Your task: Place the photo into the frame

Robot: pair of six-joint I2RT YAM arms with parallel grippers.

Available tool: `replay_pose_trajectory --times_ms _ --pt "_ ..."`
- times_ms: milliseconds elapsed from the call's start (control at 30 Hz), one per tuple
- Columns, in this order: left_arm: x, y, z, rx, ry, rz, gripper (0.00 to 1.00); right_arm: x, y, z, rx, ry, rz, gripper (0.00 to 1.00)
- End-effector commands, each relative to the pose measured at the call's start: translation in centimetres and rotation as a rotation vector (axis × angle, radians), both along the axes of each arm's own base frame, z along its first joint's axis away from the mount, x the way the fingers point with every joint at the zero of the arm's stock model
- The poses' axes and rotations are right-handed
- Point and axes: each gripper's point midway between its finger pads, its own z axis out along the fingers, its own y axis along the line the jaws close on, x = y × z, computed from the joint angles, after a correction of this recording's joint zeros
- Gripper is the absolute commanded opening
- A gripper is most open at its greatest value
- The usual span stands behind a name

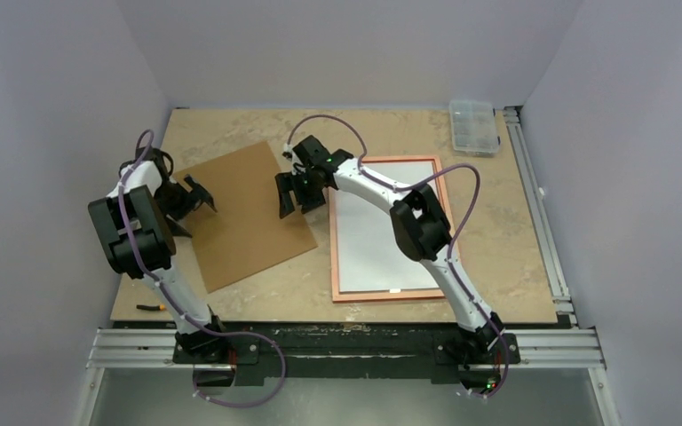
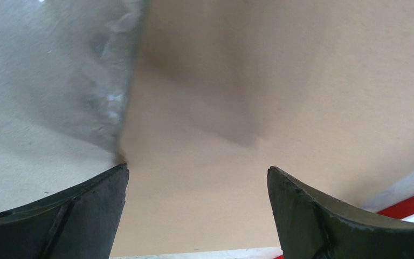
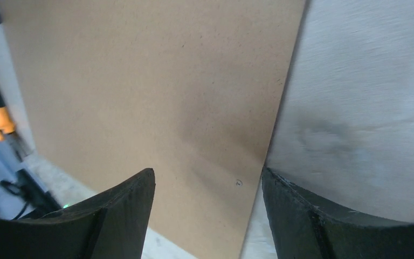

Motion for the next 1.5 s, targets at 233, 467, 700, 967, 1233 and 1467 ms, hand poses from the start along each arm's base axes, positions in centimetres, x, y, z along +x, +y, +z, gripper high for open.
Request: replay_pose_trajectory --times_ms 233,467,700,967,1233,1467 --pt "1.7 -3.2 0.7 -0.072 0.037 -0.236 0.97 -3.8 3.1 2.7 0.308 0.234 0.026 0.70" --pt "0.4 -3.8 0.7 0.033 0.155 -0.366 0.95 -2.6 1.0 2.8 0.213 0.140 -0.035 0.70" --pt "-2.1 -5.5 0.7 0.216 0.273 -0.498 0.81 -3.2 -1.8 -0.2 0.071 0.130 -0.063 0.70" --pt "-3.7 -6.8 -0.9 0.307 0.456 -0.652 0.69 -4.1 -1.7 -2.2 0.068 0.190 -0.088 0.70" --pt "-3.8 -7.0 -1.2 0.318 0.488 -0.692 0.64 -6.1 2.3 -2.0 0.180 0.322 -0.076 0.69" --pt "-3.8 -7.2 -1.2 0.314 0.498 -0.717 0.68 -7.6 5.5 0.0 0.369 0.419 -0.052 0.69"
